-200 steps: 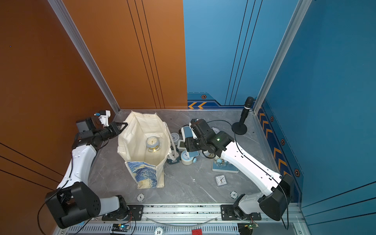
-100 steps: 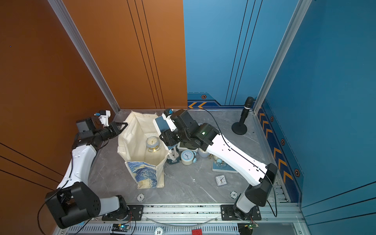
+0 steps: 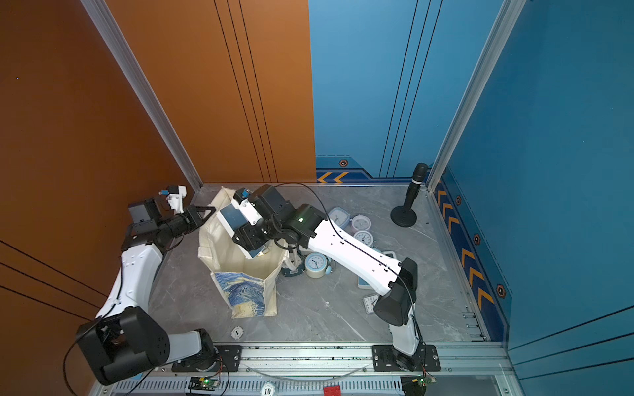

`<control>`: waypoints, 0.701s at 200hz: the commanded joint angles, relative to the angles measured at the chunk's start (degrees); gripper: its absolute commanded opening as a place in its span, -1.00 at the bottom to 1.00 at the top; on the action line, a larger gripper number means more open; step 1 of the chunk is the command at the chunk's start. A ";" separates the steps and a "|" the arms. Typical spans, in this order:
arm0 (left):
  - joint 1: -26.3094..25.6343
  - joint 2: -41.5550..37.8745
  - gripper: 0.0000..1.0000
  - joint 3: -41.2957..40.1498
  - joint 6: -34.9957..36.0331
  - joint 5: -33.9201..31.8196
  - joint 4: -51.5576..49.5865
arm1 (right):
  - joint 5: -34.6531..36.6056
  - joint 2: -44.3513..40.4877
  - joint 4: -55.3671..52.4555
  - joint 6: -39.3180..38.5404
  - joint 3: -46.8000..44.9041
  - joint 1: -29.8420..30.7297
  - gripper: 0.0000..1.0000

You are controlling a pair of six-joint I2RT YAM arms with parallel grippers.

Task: Put the alarm clock into the canvas bag
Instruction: Place the alarm at the canvas bag.

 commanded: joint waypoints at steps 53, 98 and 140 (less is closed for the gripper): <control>-0.49 -0.66 -1.00 -0.67 0.12 1.03 0.25 | -5.24 10.92 -6.75 0.59 7.27 0.93 -0.27; -0.49 -0.53 -1.00 -0.68 0.04 1.08 0.22 | -3.89 15.22 -10.81 3.26 7.37 1.95 -0.30; -0.49 -0.54 -1.00 -0.67 0.03 1.09 0.22 | -5.40 18.43 -15.25 3.35 7.49 3.02 -0.30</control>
